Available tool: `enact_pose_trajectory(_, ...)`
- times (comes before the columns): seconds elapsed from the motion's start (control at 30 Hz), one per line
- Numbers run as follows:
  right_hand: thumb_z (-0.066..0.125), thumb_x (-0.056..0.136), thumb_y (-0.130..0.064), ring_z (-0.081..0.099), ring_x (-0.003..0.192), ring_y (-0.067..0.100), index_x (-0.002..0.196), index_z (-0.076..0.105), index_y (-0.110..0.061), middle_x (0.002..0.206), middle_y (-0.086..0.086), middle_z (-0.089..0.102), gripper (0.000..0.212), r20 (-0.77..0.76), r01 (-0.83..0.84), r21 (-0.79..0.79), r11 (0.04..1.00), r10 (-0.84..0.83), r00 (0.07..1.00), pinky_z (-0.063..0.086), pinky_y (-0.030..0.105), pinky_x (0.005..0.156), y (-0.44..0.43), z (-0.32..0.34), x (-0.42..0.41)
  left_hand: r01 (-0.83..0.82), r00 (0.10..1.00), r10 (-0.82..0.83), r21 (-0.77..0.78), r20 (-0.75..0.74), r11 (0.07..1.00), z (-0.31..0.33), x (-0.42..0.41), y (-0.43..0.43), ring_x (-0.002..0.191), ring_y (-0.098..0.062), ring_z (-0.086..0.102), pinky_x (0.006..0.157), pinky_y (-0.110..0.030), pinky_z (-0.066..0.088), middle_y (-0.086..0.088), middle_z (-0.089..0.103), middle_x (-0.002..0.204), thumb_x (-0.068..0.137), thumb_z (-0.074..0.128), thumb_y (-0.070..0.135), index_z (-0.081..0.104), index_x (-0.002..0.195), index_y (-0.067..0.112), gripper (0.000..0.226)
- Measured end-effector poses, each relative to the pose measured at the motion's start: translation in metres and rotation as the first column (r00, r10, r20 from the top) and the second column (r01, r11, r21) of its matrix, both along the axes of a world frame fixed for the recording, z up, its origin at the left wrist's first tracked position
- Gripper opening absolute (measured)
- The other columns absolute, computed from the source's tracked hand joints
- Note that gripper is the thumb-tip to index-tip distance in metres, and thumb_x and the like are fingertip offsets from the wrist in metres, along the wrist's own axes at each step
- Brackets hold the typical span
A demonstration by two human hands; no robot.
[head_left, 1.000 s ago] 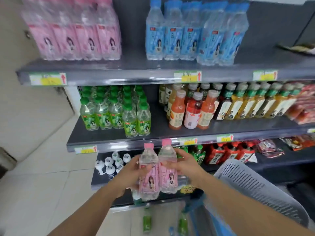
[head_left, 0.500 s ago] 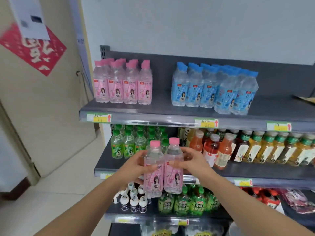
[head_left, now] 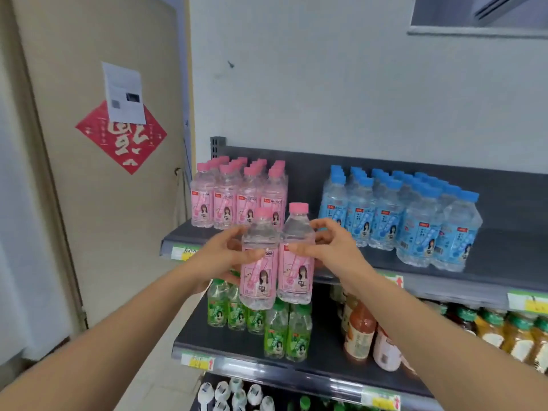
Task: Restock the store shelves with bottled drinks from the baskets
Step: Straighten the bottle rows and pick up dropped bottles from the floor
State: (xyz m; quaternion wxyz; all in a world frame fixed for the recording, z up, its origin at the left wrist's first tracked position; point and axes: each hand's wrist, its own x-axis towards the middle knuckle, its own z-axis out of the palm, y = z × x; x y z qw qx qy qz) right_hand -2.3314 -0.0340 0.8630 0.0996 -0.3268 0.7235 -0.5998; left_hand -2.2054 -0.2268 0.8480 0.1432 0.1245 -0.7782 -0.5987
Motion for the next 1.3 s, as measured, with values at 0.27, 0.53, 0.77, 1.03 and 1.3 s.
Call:
enact_pose_trajectory(0.27, 0.089, 0.064, -0.023, 0.066, 0.093, 0.013, 0.112, 0.057, -0.021, 0.101, -0.001, 0.07, 0.058, -0.045, 0.002, -0.042, 0.999, -0.004, 0.999, 0.046, 0.021, 0.069, -0.048, 0.043, -0.021, -0.064, 0.995, 0.064, 0.011, -0.076, 0.998, 0.037, -0.016, -0.039, 0.095, -0.033, 0.068, 0.073, -0.046, 0.06, -0.016, 0.053, 0.129, 0.059, 0.082, 0.042, 0.041, 0.138, 0.027, 0.09)
enact_pose_trajectory(0.53, 0.086, 0.068, -0.012, 0.064, 0.093, 0.012, 0.116, 0.056, -0.019, 0.103, -0.001, 0.068, 0.057, -0.03, 0.049, -0.027, 0.998, -0.05, 0.998, 0.047, 0.02, 0.068, -0.091, 0.044, -0.051, -0.099, 0.991, 0.096, -0.033, -0.089, 0.994, 0.056, -0.026, -0.078, 0.099, -0.033, 0.065, 0.074, -0.045, 0.06, -0.014, 0.057, 0.125, 0.062, 0.079, 0.041, 0.043, 0.137, 0.027, 0.084)
enact_pose_trajectory(0.77, 0.085, 0.068, -0.011, 0.063, 0.091, 0.011, 0.12, 0.057, -0.014, 0.103, -0.001, 0.066, 0.059, -0.046, 0.092, -0.008, 0.996, -0.093, 0.995, 0.046, 0.019, 0.066, -0.11, 0.029, -0.064, -0.094, 0.992, 0.09, -0.042, -0.086, 0.995, 0.054, -0.032, -0.095, 0.097, -0.031, 0.067, 0.075, -0.046, 0.06, -0.013, 0.061, 0.12, 0.058, 0.078, 0.044, 0.044, 0.135, 0.026, 0.086)
enact_pose_trajectory(1.03, 0.085, 0.07, -0.012, 0.062, 0.084, 0.01, 0.116, 0.06, -0.016, 0.094, -0.003, 0.064, 0.053, -0.102, 0.12, 0.0, 0.993, -0.12, 0.988, 0.048, 0.019, 0.067, -0.114, 0.028, -0.063, -0.106, 0.991, 0.101, -0.043, -0.089, 0.993, 0.049, -0.036, -0.097, 0.099, -0.032, 0.066, 0.075, -0.046, 0.06, -0.013, 0.058, 0.122, 0.055, 0.079, 0.047, 0.043, 0.135, 0.029, 0.09)
enact_pose_trajectory(1.3, 0.081, 0.073, -0.038, 0.055, 0.093, 0.012, 0.128, 0.054, -0.018, 0.105, -0.004, 0.056, 0.064, -0.398, 0.334, -0.013, 0.943, -0.311, 0.863, 0.05, 0.031, 0.081, -0.11, 0.037, -0.046, -0.169, 0.978, 0.154, -0.095, -0.144, 0.981, 0.048, -0.037, -0.086, 0.104, -0.025, 0.061, 0.085, -0.045, 0.056, -0.002, 0.05, 0.116, 0.075, 0.079, 0.029, 0.043, 0.132, 0.034, 0.067)
